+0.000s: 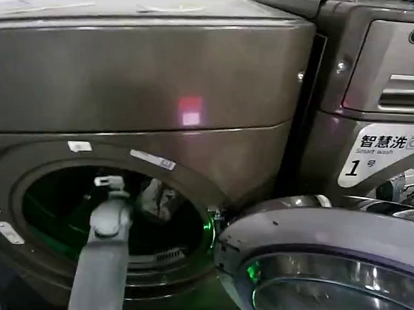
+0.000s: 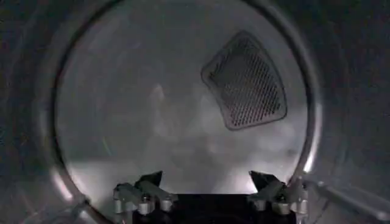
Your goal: Grasp the clothes from the dryer.
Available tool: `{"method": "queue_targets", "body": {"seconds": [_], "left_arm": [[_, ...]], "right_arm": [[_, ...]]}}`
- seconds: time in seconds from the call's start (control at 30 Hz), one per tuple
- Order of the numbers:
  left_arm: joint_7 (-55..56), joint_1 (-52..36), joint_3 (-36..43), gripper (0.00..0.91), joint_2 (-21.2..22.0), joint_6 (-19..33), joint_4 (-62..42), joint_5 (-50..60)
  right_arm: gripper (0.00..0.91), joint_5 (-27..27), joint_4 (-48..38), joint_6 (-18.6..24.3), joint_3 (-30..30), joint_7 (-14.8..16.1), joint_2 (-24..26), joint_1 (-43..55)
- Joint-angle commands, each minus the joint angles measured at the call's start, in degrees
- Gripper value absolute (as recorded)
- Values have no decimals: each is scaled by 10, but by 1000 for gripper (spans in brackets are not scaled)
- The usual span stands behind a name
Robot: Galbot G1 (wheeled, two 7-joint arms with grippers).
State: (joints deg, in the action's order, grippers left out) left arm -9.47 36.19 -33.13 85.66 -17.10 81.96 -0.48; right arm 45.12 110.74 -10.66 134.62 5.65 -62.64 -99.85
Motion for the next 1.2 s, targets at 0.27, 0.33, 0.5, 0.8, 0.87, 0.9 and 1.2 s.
{"method": "queue_targets", "body": {"seconds": [0.27,0.33,0.5,0.8,0.87,0.9,1.2], "left_arm": [[-198,-280,144,907,-58,45,-431,157],[-247,-304,174,907,-69,78,-468,192],[-346,-359,235,907,-79,164,-548,248],[-437,-420,327,907,-80,208,-613,347],[-446,-428,334,907,-79,212,-622,388],[-447,-432,333,907,-78,211,-627,402],[-439,-436,333,907,-70,202,-637,524]], "right_arm": [[907,1,3,-6,-4,0,2,2],[907,0,4,-13,-4,0,4,3],[907,0,5,-18,-5,1,4,1],[907,-1,17,-20,-10,2,-5,2],[907,-1,19,-20,-10,4,-5,2],[907,-1,19,-20,-10,4,-5,1],[907,-1,30,-24,-13,5,-9,0]]}}
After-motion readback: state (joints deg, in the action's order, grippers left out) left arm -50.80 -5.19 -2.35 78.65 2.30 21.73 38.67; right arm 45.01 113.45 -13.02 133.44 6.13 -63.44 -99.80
